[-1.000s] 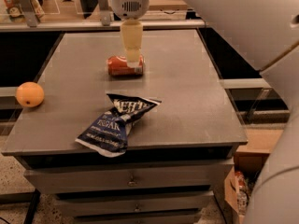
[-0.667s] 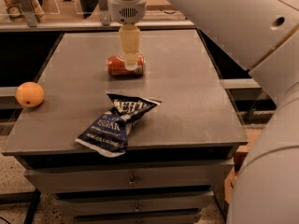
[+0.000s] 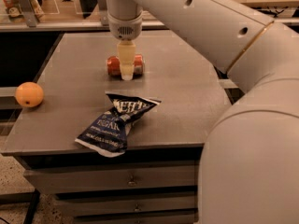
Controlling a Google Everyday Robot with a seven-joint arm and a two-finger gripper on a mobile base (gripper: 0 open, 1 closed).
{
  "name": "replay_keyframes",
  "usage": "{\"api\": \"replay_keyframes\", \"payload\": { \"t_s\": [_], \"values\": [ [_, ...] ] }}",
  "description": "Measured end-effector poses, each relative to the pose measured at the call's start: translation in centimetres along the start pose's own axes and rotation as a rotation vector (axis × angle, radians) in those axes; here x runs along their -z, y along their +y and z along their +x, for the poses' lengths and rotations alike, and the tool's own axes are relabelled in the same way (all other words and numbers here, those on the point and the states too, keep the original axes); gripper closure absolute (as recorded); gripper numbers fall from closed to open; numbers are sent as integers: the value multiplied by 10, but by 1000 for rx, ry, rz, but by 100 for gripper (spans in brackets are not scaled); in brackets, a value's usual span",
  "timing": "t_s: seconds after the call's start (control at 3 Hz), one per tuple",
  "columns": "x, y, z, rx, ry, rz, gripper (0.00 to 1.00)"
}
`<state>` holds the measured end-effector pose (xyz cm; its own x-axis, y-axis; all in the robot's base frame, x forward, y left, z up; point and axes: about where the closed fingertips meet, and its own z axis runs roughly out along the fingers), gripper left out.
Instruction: Place coke can upright
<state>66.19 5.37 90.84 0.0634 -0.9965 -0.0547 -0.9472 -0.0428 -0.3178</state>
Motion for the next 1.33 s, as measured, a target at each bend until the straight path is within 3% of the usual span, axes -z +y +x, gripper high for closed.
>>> {"api": "replay_keyframes", "payload": {
  "t_s": [0.33, 0.67, 1.33],
  "values": [
    [-32, -5, -2, -53, -31, -36, 0],
    [-56, -12, -10, -62, -46, -63, 0],
    [-81, -17, -26, -25, -68, -90, 0]
  ]
}}
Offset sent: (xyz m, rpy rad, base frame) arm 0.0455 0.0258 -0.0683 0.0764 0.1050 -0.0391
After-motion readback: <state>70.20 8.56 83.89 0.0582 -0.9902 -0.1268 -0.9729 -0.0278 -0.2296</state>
